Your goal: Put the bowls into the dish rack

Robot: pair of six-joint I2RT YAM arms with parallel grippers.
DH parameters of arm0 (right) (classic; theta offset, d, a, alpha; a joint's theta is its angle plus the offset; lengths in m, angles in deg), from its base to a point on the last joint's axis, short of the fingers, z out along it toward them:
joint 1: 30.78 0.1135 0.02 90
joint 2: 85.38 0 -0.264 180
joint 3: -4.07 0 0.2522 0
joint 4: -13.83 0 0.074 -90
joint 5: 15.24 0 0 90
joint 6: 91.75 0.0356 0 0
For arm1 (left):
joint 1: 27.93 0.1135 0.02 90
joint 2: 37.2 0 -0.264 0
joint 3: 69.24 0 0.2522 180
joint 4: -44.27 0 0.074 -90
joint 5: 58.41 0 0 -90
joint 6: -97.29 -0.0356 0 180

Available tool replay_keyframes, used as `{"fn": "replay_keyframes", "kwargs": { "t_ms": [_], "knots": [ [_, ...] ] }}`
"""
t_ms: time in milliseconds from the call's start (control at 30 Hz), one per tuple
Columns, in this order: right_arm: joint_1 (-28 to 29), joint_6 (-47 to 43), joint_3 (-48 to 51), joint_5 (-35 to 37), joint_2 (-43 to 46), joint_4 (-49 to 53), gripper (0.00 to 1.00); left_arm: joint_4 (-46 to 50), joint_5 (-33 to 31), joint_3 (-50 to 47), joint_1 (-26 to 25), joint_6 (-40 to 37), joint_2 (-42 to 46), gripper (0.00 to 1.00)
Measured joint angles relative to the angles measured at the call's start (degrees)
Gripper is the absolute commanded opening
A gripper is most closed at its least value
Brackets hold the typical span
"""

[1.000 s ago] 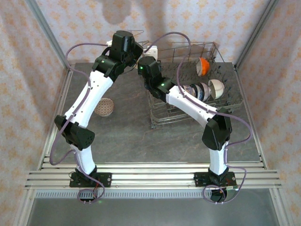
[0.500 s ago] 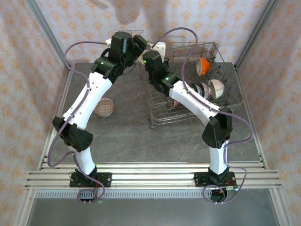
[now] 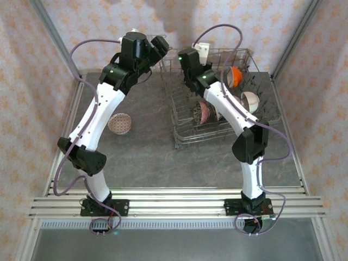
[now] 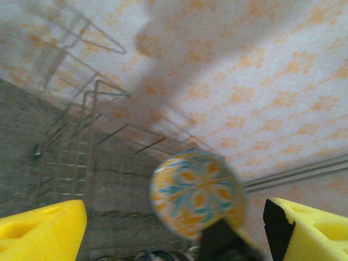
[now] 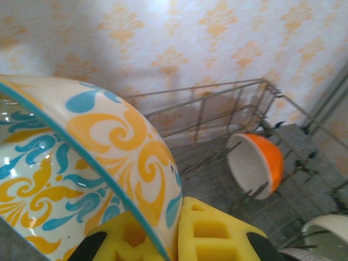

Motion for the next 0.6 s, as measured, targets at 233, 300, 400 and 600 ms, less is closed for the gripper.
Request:
{"fn": "replay_keyframes", "kwargs": {
  "t_ms": [233, 300, 400, 600],
  "knots": [
    [-8.57, 1.44, -5.29, 2.71, -2.29, 7.80, 0.00, 1.09, 4.26, -8.66, 0.72, -5.99, 0.35, 0.84],
    [-10.12, 1.36, -5.31, 4.35, -3.17, 9.70, 0.00, 0.98, 5.64, -10.67, 0.72, -7.26, 0.35, 0.84],
    [-10.62, 0.81, -5.29, 6.19, -4.61, 11.26, 0.00, 0.83, 7.72, -13.42, 0.87, -8.52, 0.31, 0.84],
    [-10.45, 0.17, -4.46, 10.54, -7.15, 11.30, 0.00, -1.99, 11.13, -19.15, 2.05, -9.68, 0.26, 0.83]
  ]
}}
